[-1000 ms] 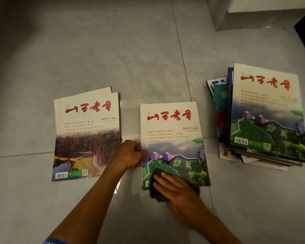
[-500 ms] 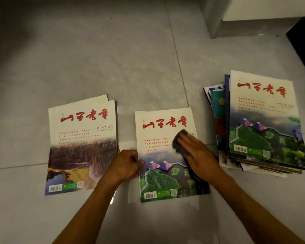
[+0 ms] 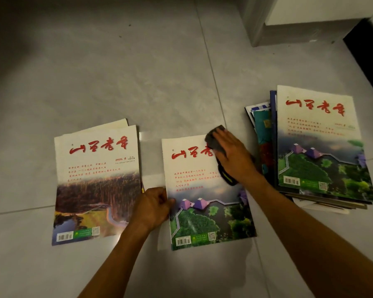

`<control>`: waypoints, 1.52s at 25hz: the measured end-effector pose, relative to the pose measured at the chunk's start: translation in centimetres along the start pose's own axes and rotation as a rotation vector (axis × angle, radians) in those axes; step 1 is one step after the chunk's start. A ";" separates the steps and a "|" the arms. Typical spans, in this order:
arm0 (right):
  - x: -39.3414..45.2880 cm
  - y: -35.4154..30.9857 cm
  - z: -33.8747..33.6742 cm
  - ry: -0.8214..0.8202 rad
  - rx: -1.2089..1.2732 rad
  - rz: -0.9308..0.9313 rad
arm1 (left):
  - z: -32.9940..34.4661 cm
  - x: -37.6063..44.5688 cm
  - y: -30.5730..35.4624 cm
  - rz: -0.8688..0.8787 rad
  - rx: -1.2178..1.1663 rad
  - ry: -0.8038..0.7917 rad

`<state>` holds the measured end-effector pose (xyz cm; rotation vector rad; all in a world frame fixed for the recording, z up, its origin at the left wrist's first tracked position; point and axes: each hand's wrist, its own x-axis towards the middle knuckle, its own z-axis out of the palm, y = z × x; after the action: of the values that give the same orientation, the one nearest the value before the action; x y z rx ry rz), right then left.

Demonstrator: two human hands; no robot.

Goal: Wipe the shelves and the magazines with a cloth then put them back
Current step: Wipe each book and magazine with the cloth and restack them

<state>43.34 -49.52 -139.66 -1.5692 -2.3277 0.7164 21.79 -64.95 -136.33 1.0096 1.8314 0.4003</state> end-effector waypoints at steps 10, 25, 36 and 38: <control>-21.0 -4.7 5.1 -0.310 -0.168 -0.216 | 1.5 -1.0 0.5 -0.009 0.161 0.144; -6.7 -14.0 -8.7 0.233 -0.056 -0.341 | 0.5 -7.3 7.0 0.510 -0.205 0.438; -8.0 -11.0 -10.5 0.329 -0.334 -0.358 | -3.0 -8.3 8.8 0.529 0.064 0.290; -7.4 -9.7 -12.0 0.290 -0.234 -0.249 | -4.3 -8.4 8.4 0.445 0.023 0.220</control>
<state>44.04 -56.10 -123.85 -1.3275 -2.3878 0.1524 23.51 -65.84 -123.81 1.4401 1.7971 0.7849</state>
